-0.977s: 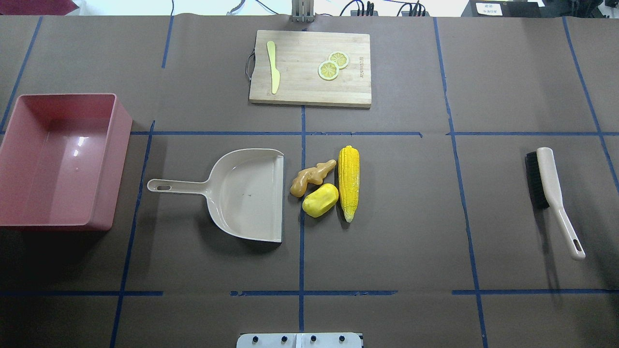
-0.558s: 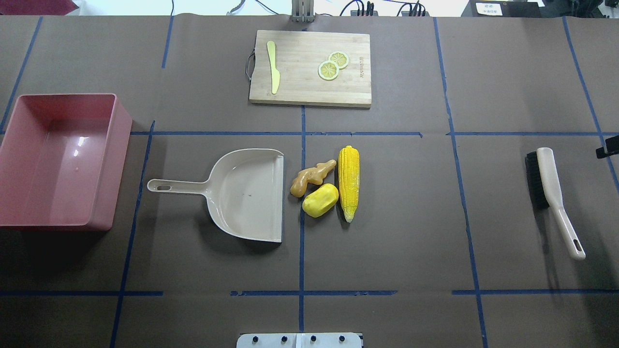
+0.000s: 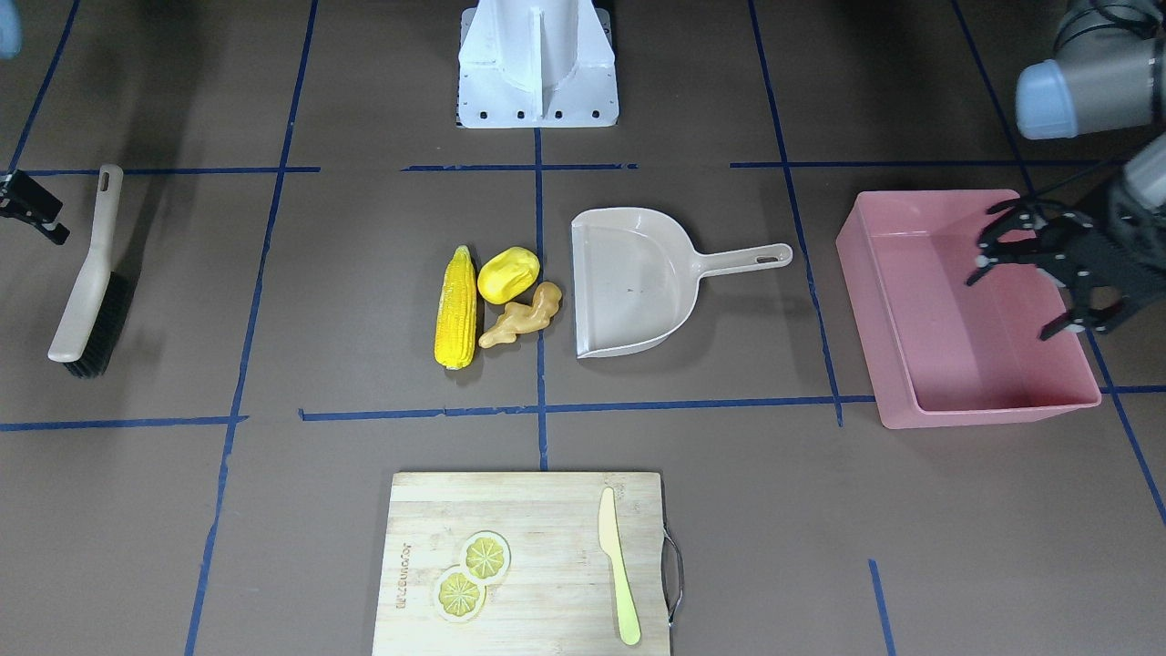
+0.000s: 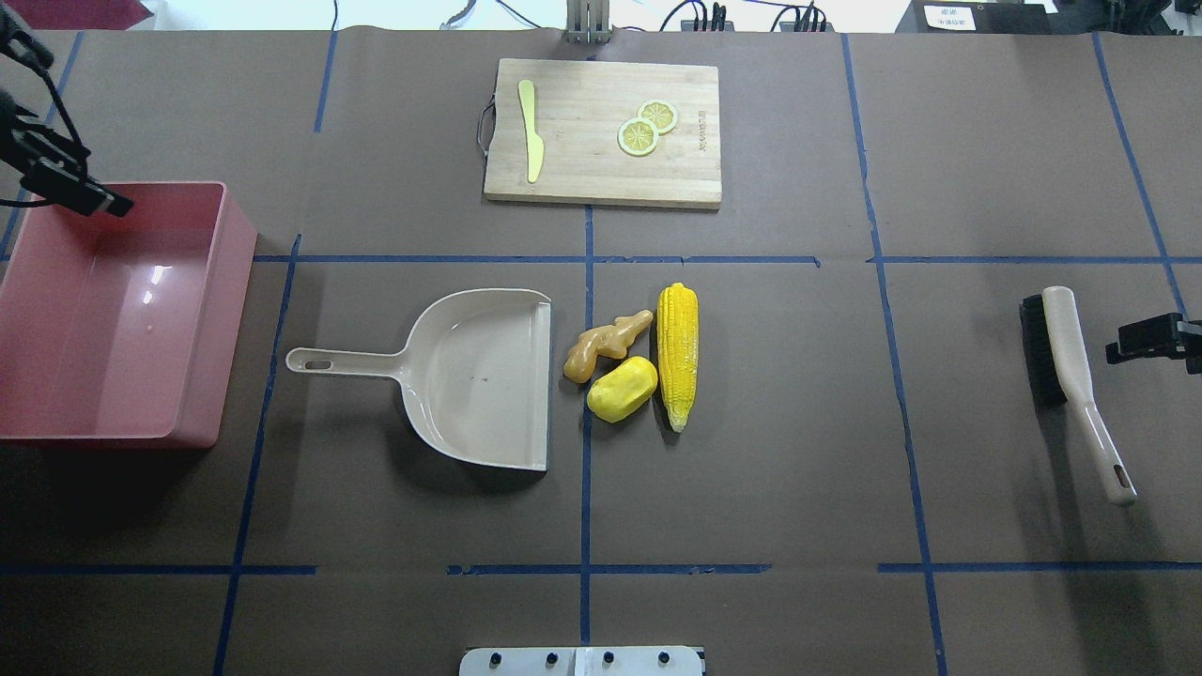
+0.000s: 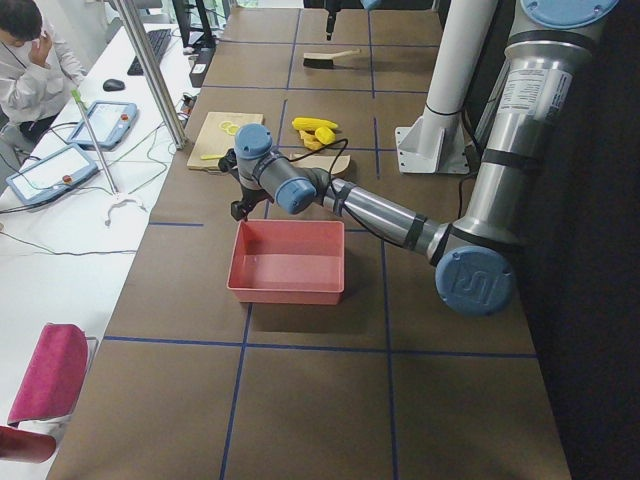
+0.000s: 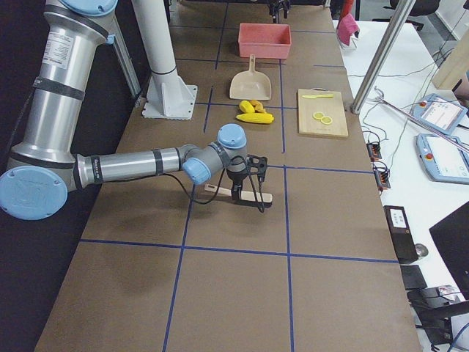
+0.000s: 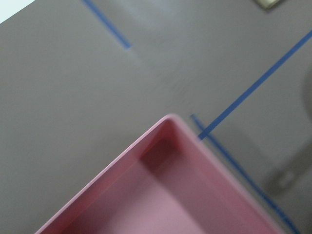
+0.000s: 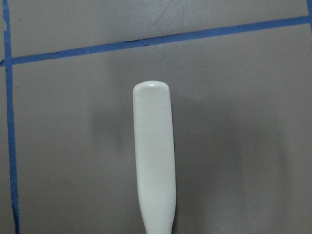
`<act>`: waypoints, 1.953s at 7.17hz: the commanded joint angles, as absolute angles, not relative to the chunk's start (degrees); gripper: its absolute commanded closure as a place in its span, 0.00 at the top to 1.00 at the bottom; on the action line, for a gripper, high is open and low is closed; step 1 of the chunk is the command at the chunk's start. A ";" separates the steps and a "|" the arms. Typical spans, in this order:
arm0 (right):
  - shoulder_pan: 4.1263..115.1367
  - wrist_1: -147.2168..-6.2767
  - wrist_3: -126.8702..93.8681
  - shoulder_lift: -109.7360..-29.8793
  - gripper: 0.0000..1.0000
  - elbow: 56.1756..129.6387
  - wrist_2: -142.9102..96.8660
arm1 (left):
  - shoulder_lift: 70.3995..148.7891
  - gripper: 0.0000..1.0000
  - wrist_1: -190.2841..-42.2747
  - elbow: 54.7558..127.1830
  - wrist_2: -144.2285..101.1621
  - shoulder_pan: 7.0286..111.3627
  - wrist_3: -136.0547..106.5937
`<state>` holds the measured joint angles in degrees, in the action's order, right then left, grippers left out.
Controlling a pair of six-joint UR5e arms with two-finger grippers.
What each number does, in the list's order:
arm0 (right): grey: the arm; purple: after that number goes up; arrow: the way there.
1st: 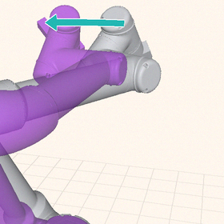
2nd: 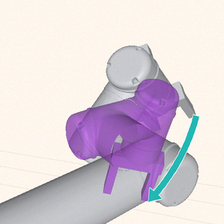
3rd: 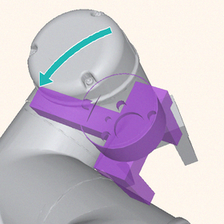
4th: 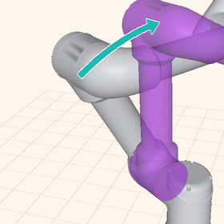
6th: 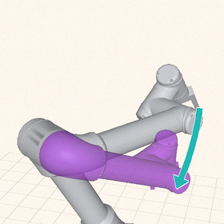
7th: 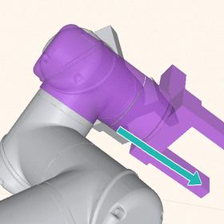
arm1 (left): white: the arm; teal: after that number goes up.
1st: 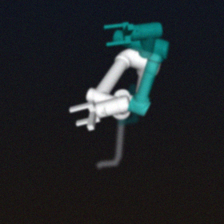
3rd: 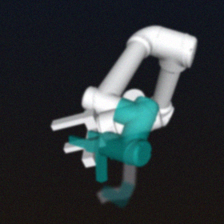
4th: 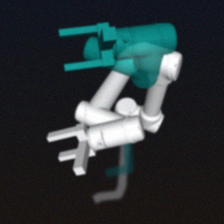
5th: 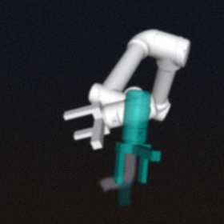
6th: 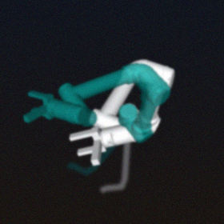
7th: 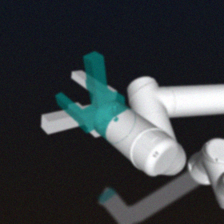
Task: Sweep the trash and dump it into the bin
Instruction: 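Move the left gripper to the dustpan handle while the right grasps the brush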
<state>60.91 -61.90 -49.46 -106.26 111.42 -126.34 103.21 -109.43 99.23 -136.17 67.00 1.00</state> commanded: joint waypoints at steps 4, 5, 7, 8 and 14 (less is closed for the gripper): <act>48.89 -58.72 -56.68 -108.11 0.99 111.97 -120.52 | 111.51 1.00 -109.95 99.49 -136.06 58.99 0.44; 47.04 -58.71 -56.43 -108.80 0.99 111.80 -119.02 | 112.23 1.00 -109.95 99.32 -135.97 57.50 0.44; 46.15 -56.18 -56.25 -111.08 0.98 111.62 -119.27 | 113.19 1.00 -109.86 98.97 -135.79 56.26 0.70; 45.71 -55.99 -56.86 -111.18 0.85 111.45 -119.18 | 114.42 1.00 -109.86 99.40 -131.70 54.07 0.53; 42.81 -56.42 -57.13 -108.03 0.00 113.63 -119.18 | 114.79 1.00 -106.20 98.70 -128.14 43.77 11.98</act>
<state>43.57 -56.15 -57.28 -109.68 112.25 -119.13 114.99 -108.44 98.75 -128.16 44.22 6.05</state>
